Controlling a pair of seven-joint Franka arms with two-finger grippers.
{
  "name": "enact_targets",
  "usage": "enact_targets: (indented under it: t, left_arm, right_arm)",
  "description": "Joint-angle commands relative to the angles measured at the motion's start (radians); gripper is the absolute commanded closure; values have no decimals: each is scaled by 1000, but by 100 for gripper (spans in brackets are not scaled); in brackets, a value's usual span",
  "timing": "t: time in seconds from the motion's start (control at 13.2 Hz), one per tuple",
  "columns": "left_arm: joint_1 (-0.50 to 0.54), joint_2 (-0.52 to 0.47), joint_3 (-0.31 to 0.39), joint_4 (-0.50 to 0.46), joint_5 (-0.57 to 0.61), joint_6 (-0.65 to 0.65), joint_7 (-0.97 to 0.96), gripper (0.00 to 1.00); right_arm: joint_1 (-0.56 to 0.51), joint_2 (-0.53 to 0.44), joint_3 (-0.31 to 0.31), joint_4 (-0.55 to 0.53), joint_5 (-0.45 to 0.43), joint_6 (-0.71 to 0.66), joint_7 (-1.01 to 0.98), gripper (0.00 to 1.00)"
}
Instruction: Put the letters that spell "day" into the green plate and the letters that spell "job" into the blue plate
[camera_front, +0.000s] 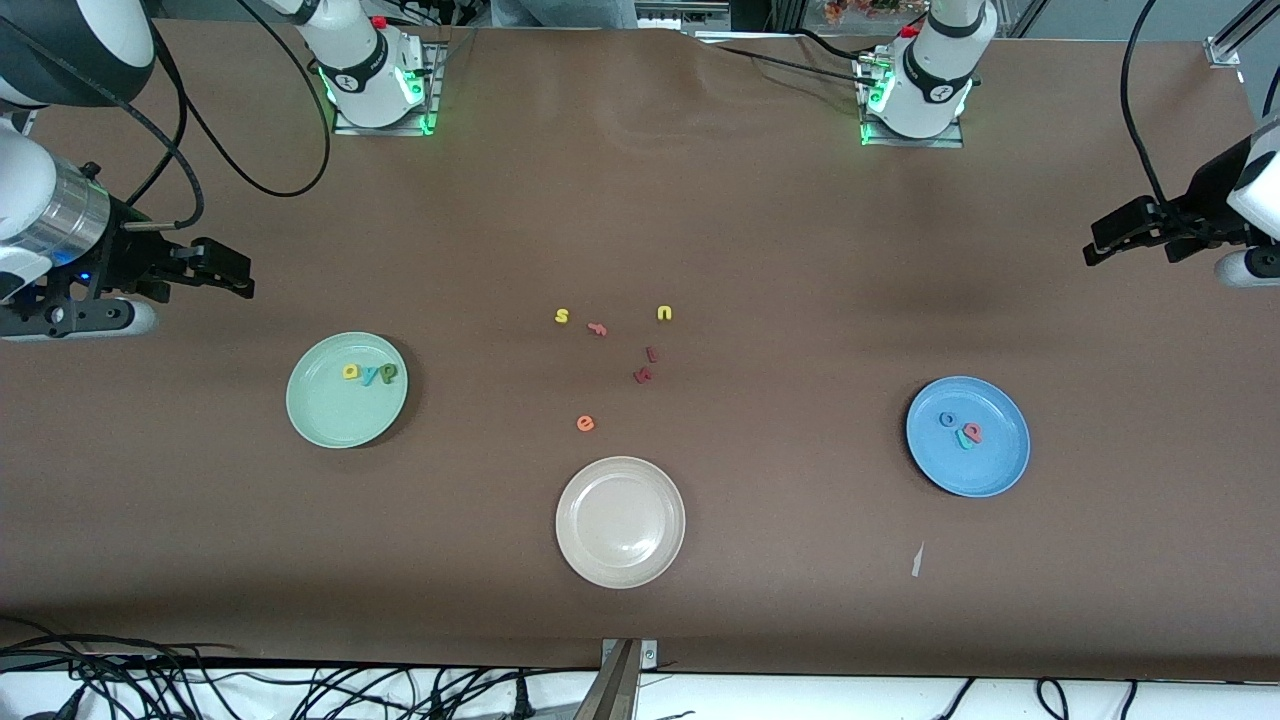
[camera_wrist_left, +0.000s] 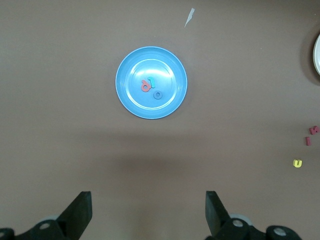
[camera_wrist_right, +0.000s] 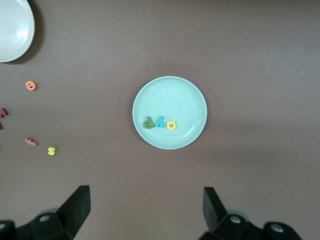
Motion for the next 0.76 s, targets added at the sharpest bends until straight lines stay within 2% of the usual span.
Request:
enact_targets:
  t: [0.0, 0.68]
  left_arm:
    - [6, 12, -1, 31, -7, -24, 9, 0]
    - [3, 15, -6, 31, 45, -14, 15, 0]
  right_arm:
    - [1, -15, 5, -13, -5, -3, -12, 0]
    - [1, -9, 5, -15, -5, 4, -12, 0]
